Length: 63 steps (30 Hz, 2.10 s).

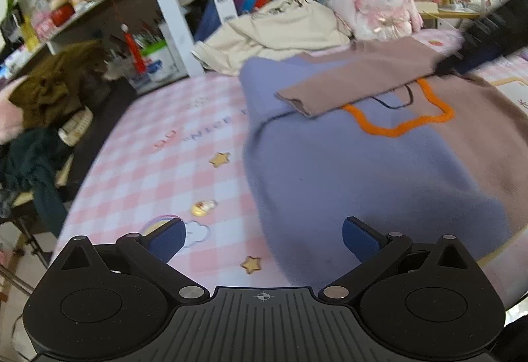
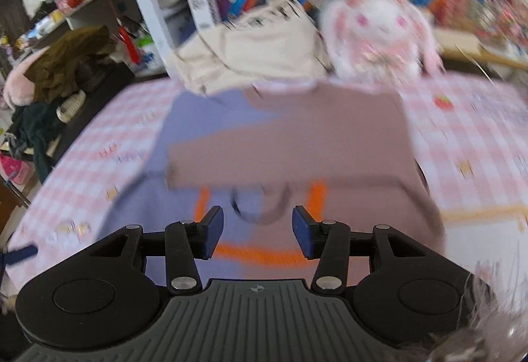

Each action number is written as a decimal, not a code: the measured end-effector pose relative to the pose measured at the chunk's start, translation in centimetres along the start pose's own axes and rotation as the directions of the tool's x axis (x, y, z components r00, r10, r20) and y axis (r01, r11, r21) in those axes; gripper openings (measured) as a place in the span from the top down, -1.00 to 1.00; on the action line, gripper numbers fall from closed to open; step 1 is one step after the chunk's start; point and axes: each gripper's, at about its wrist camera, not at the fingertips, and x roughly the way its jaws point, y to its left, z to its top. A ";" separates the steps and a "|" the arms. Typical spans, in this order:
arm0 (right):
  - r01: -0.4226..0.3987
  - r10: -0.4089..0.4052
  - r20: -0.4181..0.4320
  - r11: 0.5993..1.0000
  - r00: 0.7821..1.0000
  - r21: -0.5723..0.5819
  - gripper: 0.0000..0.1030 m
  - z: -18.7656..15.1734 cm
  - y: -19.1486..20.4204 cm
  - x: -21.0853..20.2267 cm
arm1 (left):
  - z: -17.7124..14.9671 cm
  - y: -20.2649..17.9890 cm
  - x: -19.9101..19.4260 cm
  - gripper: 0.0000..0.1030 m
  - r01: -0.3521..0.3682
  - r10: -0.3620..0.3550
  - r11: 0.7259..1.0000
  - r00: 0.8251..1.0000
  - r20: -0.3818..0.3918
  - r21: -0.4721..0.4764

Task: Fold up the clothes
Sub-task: 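Grasp the lavender hem side with the left tool while the right tool grasps the pink hem side, then lift the sweater hem with both tools and fold it up toward the collar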

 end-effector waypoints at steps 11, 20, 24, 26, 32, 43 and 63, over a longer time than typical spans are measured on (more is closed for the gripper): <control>0.169 -0.158 -0.099 0.979 0.983 0.116 0.13 -8.6 -5.6 -5.4 | -0.9 1.1 0.9 -0.96 0.119 -0.131 0.985 0.988 -0.088 -0.124; 0.223 -0.204 -0.106 0.950 0.973 0.221 0.13 -10.2 -8.1 -6.9 | -1.2 2.9 1.4 -0.44 0.144 -0.197 0.942 0.969 -0.153 -0.302; 0.196 -0.176 -0.112 0.959 0.978 0.206 0.63 -10.1 -7.9 -6.4 | -1.1 3.1 1.5 -0.01 0.120 -0.182 0.934 0.971 -0.158 -0.336; 0.184 -0.166 -0.110 0.966 0.980 0.181 0.73 -9.9 -7.5 -6.2 | -0.9 3.1 1.6 0.47 0.120 -0.182 0.931 0.971 -0.154 -0.346; 0.085 -0.083 -0.024 0.990 0.996 0.114 0.79 -8.9 -5.9 -7.4 | 0.3 2.7 0.4 0.87 0.188 -0.230 0.917 0.969 -0.083 -0.352; 0.099 -0.068 -0.127 0.960 0.990 0.262 0.56 -9.2 -8.5 -5.5 | -0.9 3.5 1.6 0.21 0.220 -0.317 0.876 0.933 -0.168 -0.430; 0.024 0.012 -0.163 0.976 0.987 0.216 0.69 -9.1 -9.0 -5.2 | -0.6 4.2 2.1 0.84 0.266 -0.381 0.856 0.904 -0.194 -0.444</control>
